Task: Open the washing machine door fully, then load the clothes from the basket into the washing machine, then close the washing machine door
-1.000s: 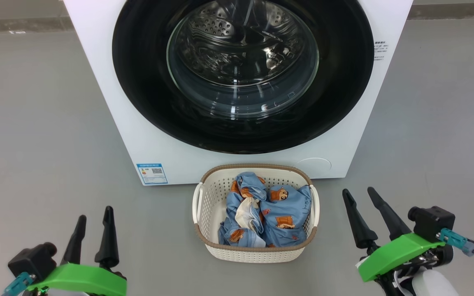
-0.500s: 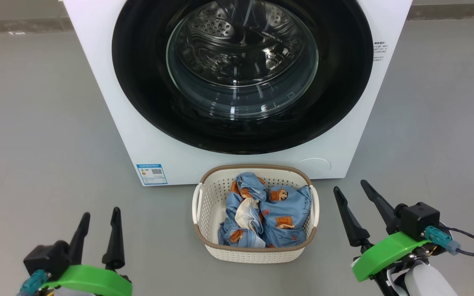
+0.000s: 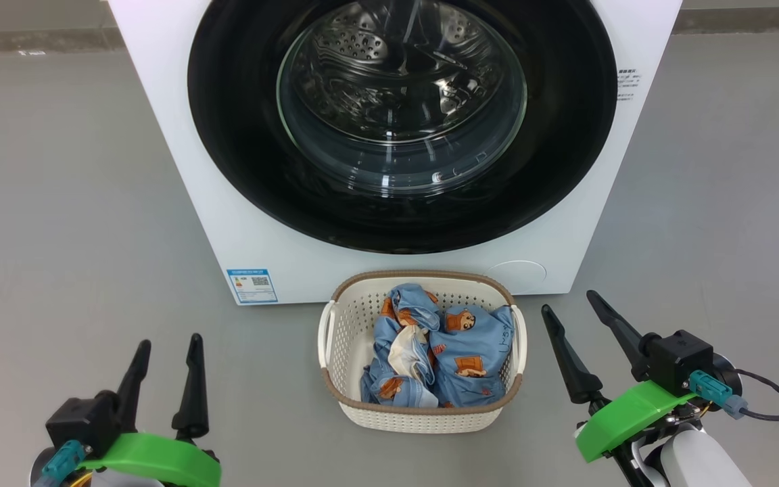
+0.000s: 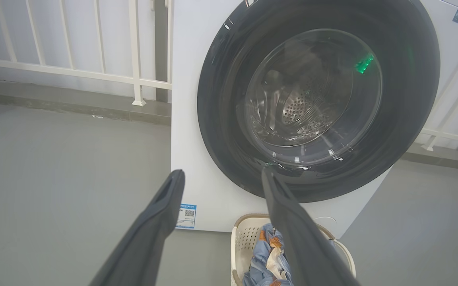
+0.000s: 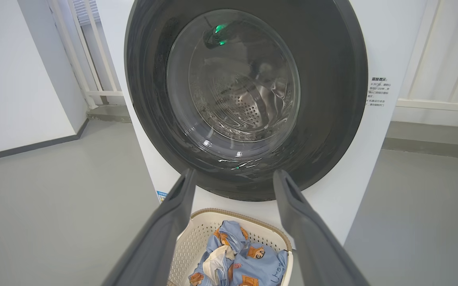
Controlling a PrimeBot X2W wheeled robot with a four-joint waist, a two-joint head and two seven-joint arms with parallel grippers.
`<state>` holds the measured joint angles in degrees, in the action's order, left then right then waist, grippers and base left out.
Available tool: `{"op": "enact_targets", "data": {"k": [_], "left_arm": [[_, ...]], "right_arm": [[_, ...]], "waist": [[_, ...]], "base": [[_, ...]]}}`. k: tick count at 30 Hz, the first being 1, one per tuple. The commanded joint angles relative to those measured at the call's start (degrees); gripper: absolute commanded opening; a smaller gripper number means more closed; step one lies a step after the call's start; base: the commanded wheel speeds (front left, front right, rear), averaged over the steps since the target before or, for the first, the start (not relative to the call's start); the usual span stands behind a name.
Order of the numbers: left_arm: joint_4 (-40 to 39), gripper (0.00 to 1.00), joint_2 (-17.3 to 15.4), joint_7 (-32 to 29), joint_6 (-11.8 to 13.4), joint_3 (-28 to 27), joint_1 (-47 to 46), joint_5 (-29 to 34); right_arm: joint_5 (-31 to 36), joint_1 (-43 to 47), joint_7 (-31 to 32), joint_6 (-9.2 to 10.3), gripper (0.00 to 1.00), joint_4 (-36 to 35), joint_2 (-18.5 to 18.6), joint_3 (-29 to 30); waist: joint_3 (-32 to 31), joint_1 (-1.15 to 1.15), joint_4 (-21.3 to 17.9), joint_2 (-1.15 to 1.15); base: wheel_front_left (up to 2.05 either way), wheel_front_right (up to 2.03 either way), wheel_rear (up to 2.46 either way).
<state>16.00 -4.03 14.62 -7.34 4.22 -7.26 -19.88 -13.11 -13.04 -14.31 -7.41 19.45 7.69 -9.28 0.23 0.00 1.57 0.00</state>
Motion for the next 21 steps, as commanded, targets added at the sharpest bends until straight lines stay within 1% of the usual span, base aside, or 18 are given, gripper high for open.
{"op": "enact_targets", "data": {"k": [1, 21], "left_arm": [[-1.6, 1.0, -1.3, 0.4, -0.1, -1.8, -2.3, 0.2], [-2.7, 1.0, -1.4, 0.4, -0.1, -1.6, -2.2, -1.0]], "right_arm": [[0.4, -1.6, -0.7, -0.08, 1.0, -1.4, 0.2, -1.3], [-0.3, -1.8, -0.7, -0.08, 1.0, -1.1, 0.2, -1.0]], "waist": [[0.0, 0.0, 0.0, 0.0], [0.1, 0.0, 0.2, 0.0]], "base": [[0.0, 0.0, 0.0], [0.0, 0.0, 0.0]]}}
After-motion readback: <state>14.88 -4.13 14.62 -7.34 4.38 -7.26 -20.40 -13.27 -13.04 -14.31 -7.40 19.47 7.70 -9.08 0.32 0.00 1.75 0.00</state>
